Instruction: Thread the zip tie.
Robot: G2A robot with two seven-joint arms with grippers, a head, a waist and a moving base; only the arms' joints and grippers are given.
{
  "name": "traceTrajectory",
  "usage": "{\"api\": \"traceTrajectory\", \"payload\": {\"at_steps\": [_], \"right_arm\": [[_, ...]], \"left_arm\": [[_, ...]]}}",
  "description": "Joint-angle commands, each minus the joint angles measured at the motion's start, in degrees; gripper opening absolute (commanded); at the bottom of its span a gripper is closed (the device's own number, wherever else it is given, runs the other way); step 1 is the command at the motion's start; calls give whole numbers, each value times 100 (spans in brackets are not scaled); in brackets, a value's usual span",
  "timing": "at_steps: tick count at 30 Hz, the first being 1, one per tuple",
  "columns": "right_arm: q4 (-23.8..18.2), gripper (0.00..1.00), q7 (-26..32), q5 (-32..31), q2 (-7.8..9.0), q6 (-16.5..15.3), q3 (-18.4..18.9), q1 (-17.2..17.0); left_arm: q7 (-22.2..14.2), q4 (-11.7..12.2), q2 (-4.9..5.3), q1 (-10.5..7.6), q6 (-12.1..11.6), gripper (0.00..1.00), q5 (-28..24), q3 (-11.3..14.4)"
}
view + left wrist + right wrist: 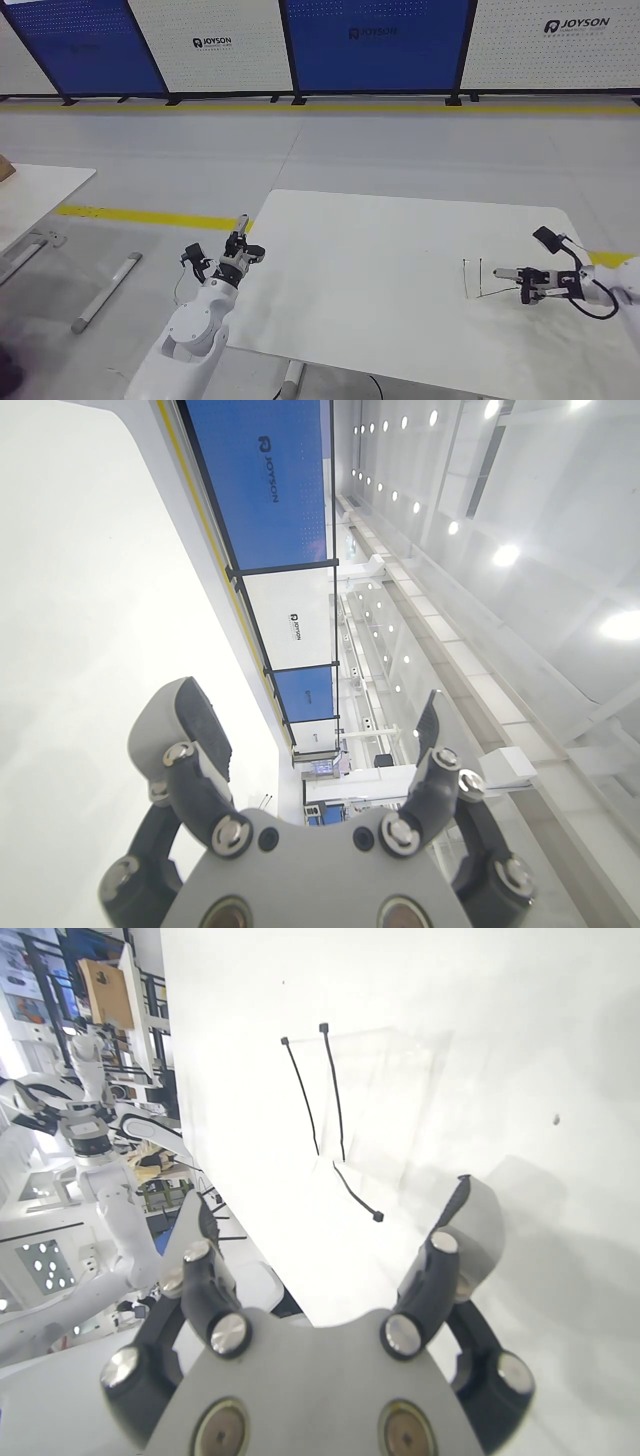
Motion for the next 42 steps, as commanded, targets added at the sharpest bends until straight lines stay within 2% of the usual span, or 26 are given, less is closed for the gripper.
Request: {"api": "traceTrajectory", "payload": {"at_steps": [1, 4, 5, 7, 8, 13, 26, 29, 35, 42], "right_arm": [[-21, 100, -56, -54, 5, 86, 8, -11], [-11, 100, -65, -86, 11, 132, 27, -28], [3, 95, -64, -92, 13, 130, 37, -33], [35, 64, -43, -68, 17, 122, 61, -41], [47, 52, -21, -67, 19, 108, 68, -41], [124, 49, 107, 28, 36, -65, 146, -61], [429, 41, 313, 222, 17, -150, 240, 5], [528, 35, 355, 269, -6, -153, 237, 50], [711, 31, 362, 288, -66, -120, 193, 138], [960, 20, 389, 317, -152, -94, 130, 249]], "left_arm": [[0, 0, 0, 0, 0, 100, 0, 0], [0, 0, 0, 0, 0, 100, 0, 0], [0, 0, 0, 0, 0, 100, 0, 0], [0, 0, 0, 0, 0, 100, 0, 0], [0, 0, 0, 0, 0, 100, 0, 0], [0, 0, 0, 0, 0, 100, 0, 0], [0, 0, 0, 0, 0, 100, 0, 0], [0, 0, 0, 0, 0, 100, 0, 0], [0, 0, 0, 0, 0, 100, 0, 0], [0, 0, 0, 0, 0, 100, 0, 0]]}}
